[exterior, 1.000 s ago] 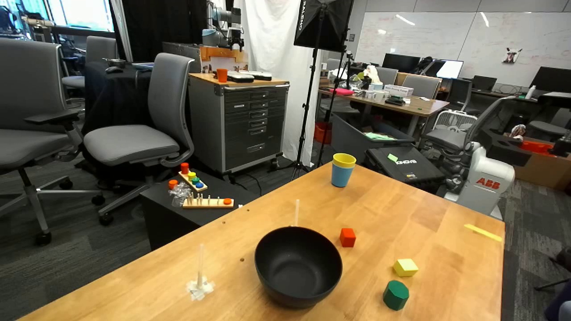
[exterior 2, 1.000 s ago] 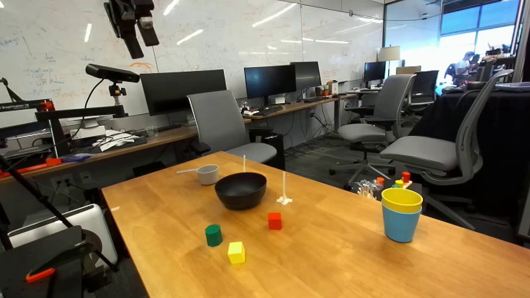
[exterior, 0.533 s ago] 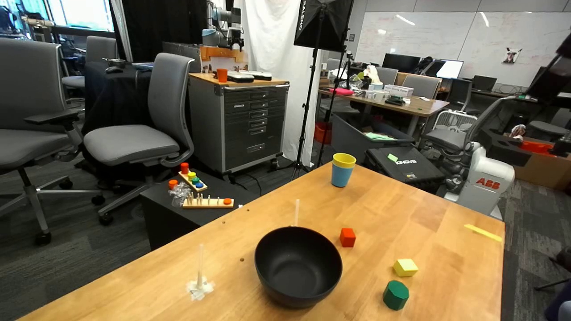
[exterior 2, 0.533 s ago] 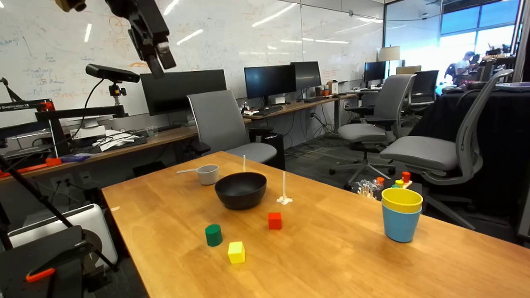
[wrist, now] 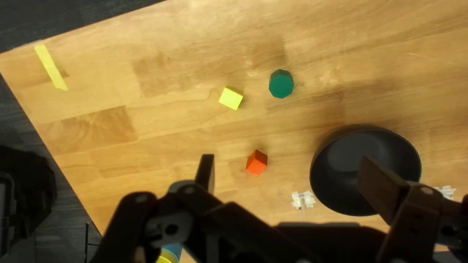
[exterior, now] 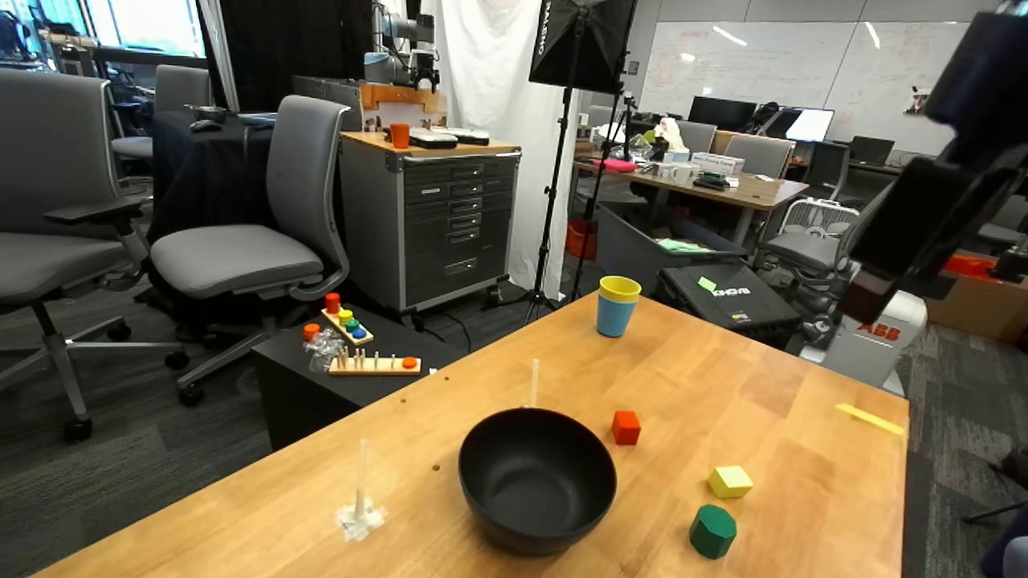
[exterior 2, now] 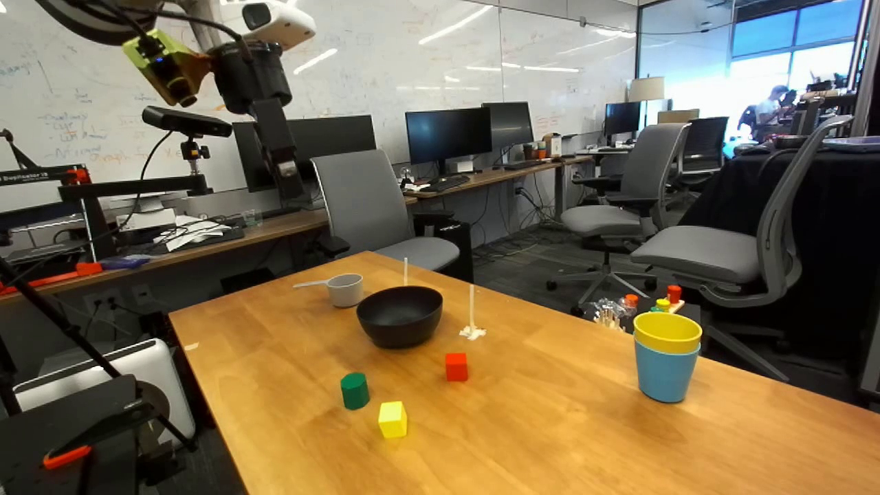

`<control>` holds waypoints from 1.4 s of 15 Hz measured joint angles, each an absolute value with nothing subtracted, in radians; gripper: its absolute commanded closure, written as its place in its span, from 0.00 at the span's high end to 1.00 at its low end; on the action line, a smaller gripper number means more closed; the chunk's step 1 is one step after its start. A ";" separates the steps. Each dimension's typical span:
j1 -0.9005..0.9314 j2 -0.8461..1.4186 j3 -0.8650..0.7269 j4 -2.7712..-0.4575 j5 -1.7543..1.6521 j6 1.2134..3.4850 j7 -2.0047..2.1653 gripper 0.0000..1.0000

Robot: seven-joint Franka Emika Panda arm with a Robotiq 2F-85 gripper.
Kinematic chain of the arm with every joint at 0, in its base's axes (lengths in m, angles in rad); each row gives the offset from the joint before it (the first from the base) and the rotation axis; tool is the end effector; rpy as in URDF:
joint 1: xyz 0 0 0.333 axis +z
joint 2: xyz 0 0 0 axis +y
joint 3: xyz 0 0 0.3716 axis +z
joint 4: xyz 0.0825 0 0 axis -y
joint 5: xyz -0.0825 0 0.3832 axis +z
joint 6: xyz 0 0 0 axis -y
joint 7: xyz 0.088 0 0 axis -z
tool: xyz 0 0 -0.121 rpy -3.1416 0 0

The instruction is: Put the green, orange and yellow building blocks in the black bowl

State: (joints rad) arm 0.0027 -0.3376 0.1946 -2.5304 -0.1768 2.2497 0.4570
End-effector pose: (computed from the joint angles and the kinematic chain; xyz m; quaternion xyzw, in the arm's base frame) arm 0.4029 0.0759 0.4372 0.9913 -0.0799 0.0547 0.0893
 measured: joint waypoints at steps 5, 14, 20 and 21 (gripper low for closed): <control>-0.014 -0.189 0.193 -2.496 -0.195 2.365 0.601 1.00; -0.010 0.066 0.128 -2.462 -0.453 2.590 0.924 1.00; 0.047 0.150 0.061 -2.456 -0.537 2.619 1.038 1.00; 0.056 0.163 0.055 -2.456 -0.537 2.619 1.040 1.00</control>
